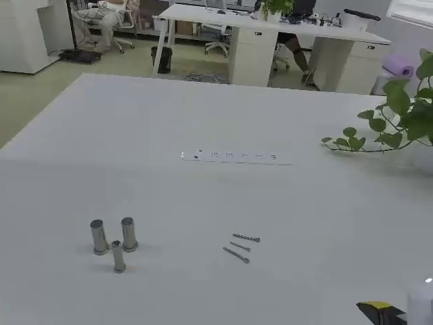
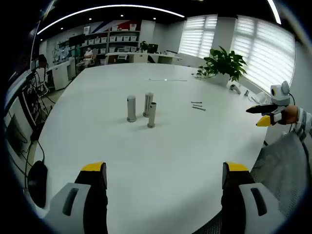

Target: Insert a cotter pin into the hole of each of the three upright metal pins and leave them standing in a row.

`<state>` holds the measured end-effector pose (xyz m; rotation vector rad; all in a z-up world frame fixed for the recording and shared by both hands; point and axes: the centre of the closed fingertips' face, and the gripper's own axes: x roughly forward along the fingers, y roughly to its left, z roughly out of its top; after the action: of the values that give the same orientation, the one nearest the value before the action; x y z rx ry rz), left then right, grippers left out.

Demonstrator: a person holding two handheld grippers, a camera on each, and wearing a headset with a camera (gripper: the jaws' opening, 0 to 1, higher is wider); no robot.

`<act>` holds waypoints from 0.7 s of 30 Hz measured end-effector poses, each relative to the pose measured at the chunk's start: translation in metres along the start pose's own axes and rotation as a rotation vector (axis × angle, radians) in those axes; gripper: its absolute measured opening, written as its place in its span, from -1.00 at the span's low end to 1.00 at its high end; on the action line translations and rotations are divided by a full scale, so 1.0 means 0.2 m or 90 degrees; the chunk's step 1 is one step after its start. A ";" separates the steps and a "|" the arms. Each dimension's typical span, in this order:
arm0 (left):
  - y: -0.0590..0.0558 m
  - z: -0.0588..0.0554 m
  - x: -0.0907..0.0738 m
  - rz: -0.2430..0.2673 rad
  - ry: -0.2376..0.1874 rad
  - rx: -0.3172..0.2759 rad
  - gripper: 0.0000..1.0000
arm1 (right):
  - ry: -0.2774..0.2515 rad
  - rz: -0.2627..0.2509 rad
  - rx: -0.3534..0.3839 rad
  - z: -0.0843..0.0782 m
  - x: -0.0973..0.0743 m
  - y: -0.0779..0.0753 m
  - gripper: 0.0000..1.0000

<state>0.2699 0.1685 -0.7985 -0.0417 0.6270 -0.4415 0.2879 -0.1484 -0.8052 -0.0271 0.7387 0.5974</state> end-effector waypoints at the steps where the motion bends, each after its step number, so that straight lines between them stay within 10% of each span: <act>1: 0.00 0.00 0.00 0.000 0.000 0.000 0.99 | 0.002 0.000 0.000 0.00 0.00 0.00 1.00; 21: 0.02 0.00 -0.05 0.017 -0.012 -0.005 0.99 | 0.003 0.015 -0.001 -0.01 0.02 0.03 1.00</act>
<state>0.2642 0.1764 -0.7933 -0.0450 0.6093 -0.4131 0.2855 -0.1419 -0.8072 -0.0205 0.7441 0.6205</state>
